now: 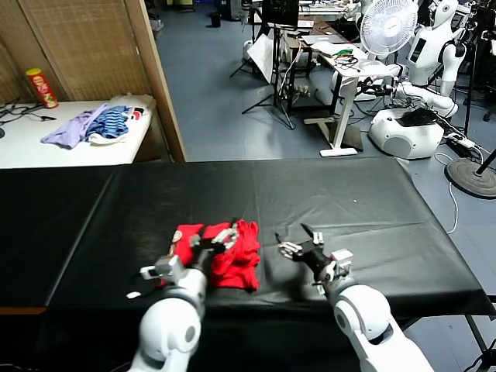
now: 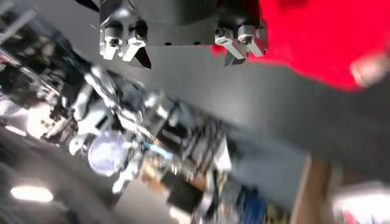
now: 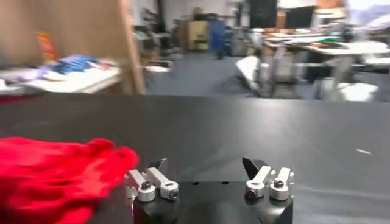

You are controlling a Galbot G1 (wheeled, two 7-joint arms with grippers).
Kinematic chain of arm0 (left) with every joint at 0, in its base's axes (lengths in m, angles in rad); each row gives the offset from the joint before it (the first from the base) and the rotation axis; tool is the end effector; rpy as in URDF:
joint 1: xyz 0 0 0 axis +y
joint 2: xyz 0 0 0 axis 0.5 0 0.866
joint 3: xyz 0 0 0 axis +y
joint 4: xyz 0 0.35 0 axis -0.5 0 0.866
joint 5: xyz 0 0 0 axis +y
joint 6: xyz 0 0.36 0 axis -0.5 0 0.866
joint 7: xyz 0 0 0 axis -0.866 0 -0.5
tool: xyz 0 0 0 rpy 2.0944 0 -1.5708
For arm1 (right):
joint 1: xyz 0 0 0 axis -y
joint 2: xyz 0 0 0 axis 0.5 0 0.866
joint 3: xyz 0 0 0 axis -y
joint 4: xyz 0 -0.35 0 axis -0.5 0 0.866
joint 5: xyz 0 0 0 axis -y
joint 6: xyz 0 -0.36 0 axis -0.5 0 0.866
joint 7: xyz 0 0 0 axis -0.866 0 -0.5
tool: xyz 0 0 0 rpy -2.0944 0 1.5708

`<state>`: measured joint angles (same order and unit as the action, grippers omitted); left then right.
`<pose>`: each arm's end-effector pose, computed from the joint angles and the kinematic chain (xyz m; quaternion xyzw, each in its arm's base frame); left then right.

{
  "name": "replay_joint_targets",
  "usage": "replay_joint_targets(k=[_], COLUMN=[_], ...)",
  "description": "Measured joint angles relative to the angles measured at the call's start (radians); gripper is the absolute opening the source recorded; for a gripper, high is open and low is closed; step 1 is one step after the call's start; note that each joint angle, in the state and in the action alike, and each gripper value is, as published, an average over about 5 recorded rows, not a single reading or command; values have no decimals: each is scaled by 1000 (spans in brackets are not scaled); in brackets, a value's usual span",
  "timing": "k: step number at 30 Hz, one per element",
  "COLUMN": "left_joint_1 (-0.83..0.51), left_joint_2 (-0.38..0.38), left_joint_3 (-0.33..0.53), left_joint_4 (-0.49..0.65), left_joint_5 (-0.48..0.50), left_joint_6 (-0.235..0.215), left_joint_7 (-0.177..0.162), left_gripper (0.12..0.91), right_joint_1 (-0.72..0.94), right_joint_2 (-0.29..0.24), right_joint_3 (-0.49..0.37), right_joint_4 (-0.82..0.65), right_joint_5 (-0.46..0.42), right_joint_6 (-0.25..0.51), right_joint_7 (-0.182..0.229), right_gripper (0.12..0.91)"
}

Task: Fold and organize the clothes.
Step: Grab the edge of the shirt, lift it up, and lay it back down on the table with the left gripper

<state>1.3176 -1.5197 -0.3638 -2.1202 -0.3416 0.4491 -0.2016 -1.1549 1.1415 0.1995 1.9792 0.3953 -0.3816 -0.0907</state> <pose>0.2482 -0.0405 -0.2393 -0.0432 -0.9830 0.1375 0.1133 0.2864 0.0095 -0.2644 0.2687 -0.9559 0.0092 0.1182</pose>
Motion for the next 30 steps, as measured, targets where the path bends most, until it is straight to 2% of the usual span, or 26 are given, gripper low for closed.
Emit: replay_joint_targets(k=[6,11,14,17,21,24,30], left_joint_1=[21,42,53,62,69,72,82], left_joint_2=[85,96,95,94,92,91,90], left_joint_3=[-70,-90,-97,-99,-100,-101,-103], left_joint_4=[4,12,18,20,20,20,17], left_joint_5=[52,93,111,121,126,126,127], left_joint_6=[-16,-23,-28,-31,-33,-33,-36], left_joint_7=[5,6,6,6,6,6,5], left_gripper=[798,798,798,798,798,798,798], right_joint_1=[61,91,88,86,89,89,74], right_joint_2=[-18,-46,-62,-67,-61,-55,-47], right_joint_3=[-135,-246,-295,-327,-343,-345,-339], right_joint_4=[19,33,37,30,18,10,-6], right_joint_5=[-75,-175,-229,-263,-287,-303,-328], right_joint_6=[-6,26,45,54,59,62,66], right_joint_7=[-34,-103,-128,-127,-100,-76,-49], right_gripper=[798,798,798,798,787,691,358])
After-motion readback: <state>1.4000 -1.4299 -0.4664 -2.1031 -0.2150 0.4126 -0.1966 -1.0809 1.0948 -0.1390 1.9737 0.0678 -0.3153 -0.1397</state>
